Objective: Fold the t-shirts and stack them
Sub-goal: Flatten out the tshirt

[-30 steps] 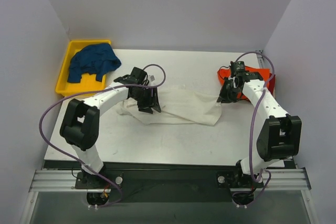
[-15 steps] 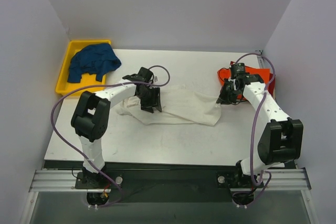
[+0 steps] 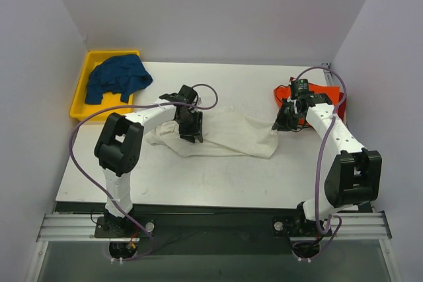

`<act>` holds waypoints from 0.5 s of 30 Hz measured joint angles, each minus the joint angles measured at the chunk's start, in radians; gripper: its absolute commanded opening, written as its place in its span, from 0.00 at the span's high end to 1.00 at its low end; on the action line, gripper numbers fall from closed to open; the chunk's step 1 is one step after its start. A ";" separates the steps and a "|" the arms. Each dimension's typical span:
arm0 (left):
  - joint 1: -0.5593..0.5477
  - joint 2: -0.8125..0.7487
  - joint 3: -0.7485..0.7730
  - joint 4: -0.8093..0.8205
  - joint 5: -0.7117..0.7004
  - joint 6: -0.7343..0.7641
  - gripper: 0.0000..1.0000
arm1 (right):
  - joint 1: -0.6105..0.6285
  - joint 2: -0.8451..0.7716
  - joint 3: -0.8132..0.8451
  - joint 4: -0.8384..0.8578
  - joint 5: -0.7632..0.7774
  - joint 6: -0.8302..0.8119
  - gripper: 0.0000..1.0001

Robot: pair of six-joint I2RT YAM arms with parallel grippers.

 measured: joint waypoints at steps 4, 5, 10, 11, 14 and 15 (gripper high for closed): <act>-0.001 0.016 0.011 -0.002 -0.002 0.000 0.65 | 0.000 0.000 0.000 0.000 -0.001 0.000 1.00; -0.001 0.018 0.011 -0.002 -0.002 0.002 0.69 | 0.000 0.000 0.000 0.001 -0.001 0.000 1.00; -0.001 0.025 0.011 -0.002 -0.005 0.004 0.87 | 0.000 0.000 0.000 0.001 -0.003 0.000 1.00; -0.001 0.025 0.011 -0.002 -0.005 0.003 0.89 | 0.000 0.000 0.000 0.001 -0.003 0.000 1.00; -0.001 0.025 0.012 -0.005 -0.006 0.003 0.97 | 0.000 0.000 0.000 0.001 -0.004 -0.001 1.00; -0.001 0.024 0.012 -0.007 -0.006 0.003 0.98 | 0.000 0.000 0.000 0.001 -0.004 -0.001 1.00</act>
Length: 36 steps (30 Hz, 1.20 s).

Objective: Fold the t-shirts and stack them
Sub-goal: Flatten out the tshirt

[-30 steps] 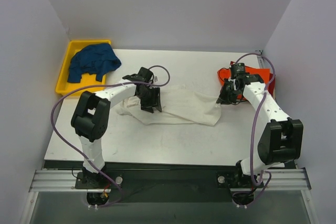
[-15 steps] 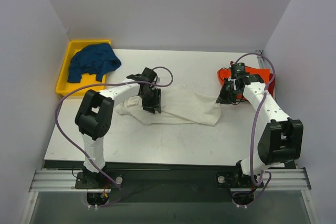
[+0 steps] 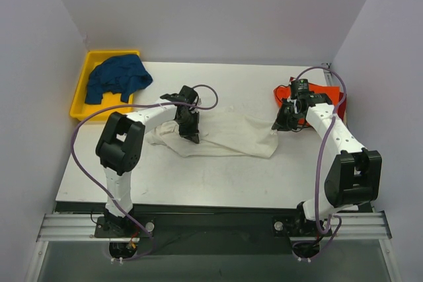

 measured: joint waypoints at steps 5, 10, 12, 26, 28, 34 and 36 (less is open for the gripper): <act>0.006 -0.026 0.000 -0.026 -0.004 0.000 0.94 | 0.000 0.000 0.000 0.001 0.000 0.000 1.00; 0.046 -0.148 -0.051 -0.035 -0.003 -0.009 0.92 | 0.000 -0.003 0.000 0.003 -0.001 0.001 1.00; 0.072 -0.208 -0.089 -0.035 -0.001 -0.013 0.92 | 0.000 -0.004 0.000 0.003 -0.001 0.002 1.00; 0.278 -0.365 -0.171 -0.060 0.026 -0.025 1.00 | 0.000 -0.030 -0.010 0.012 -0.016 0.028 1.00; 0.351 -0.402 -0.144 -0.076 0.012 -0.015 1.00 | 0.000 -0.056 -0.010 0.011 -0.027 0.030 1.00; 0.615 -0.533 -0.114 -0.074 -0.046 0.006 1.00 | -0.006 -0.177 -0.060 0.027 -0.037 0.030 0.96; 0.692 -0.572 -0.117 -0.074 -0.055 0.017 1.00 | -0.031 -0.217 -0.124 0.032 -0.036 0.032 0.83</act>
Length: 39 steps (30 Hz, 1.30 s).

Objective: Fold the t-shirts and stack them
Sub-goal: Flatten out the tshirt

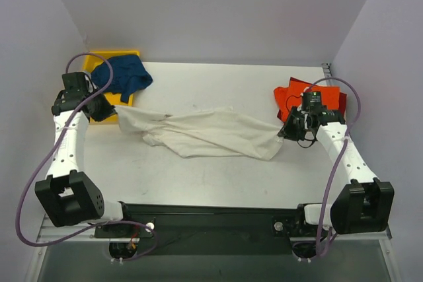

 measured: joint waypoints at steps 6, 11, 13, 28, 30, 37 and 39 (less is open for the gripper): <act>0.100 -0.076 -0.086 -0.004 -0.006 0.039 1.00 | -0.063 -0.009 -0.152 -0.025 0.048 0.002 0.48; 0.100 -0.077 -0.159 -0.014 0.006 0.058 1.00 | -0.061 -0.009 -0.171 -0.032 0.054 -0.012 0.46; 0.100 -0.077 -0.165 -0.018 0.013 0.061 1.00 | -0.061 -0.009 -0.176 -0.030 0.055 -0.014 0.46; 0.120 -0.060 -0.148 -0.016 0.072 0.090 1.00 | -0.083 0.200 -0.177 0.038 0.133 -0.048 0.54; 0.122 -0.060 -0.148 -0.016 0.076 0.092 1.00 | -0.104 0.228 -0.173 0.055 0.137 -0.056 0.54; 0.125 -0.060 -0.148 -0.016 0.088 0.103 1.00 | -0.135 0.304 -0.169 0.105 0.137 -0.078 0.54; 0.125 -0.060 -0.148 -0.016 0.092 0.105 1.00 | -0.135 0.322 -0.165 0.118 0.132 -0.083 0.54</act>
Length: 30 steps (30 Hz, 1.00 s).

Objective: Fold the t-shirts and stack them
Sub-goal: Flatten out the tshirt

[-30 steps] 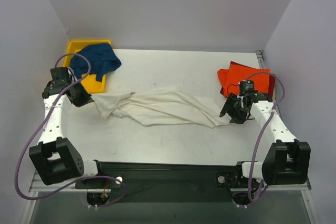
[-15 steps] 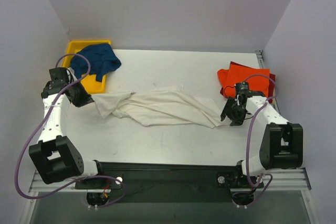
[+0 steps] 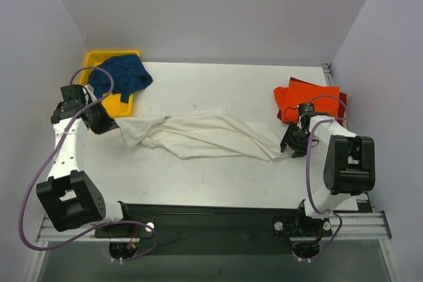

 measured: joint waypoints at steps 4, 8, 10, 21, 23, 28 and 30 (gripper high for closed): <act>0.002 0.000 0.000 0.000 0.004 0.002 1.00 | 0.000 0.019 0.013 0.014 -0.008 -0.003 0.60; 0.003 0.000 0.000 0.000 0.006 0.003 1.00 | 0.000 0.031 0.023 0.016 -0.010 -0.009 0.84; 0.004 0.000 0.005 -0.003 0.007 0.003 1.00 | -0.001 0.033 0.024 0.018 -0.016 -0.014 1.00; 0.015 0.085 0.364 -0.028 0.108 -0.106 1.00 | -0.011 -0.042 0.330 -0.123 -0.043 -0.007 1.00; 0.018 0.090 0.418 -0.017 0.132 -0.153 1.00 | -0.017 -0.077 0.465 -0.153 -0.049 -0.001 1.00; 0.020 0.130 0.581 -0.012 0.177 -0.250 1.00 | -0.019 -0.130 0.725 -0.194 -0.064 0.014 1.00; 0.029 0.143 0.649 -0.006 0.191 -0.284 1.00 | -0.019 -0.143 0.784 -0.208 -0.070 0.024 1.00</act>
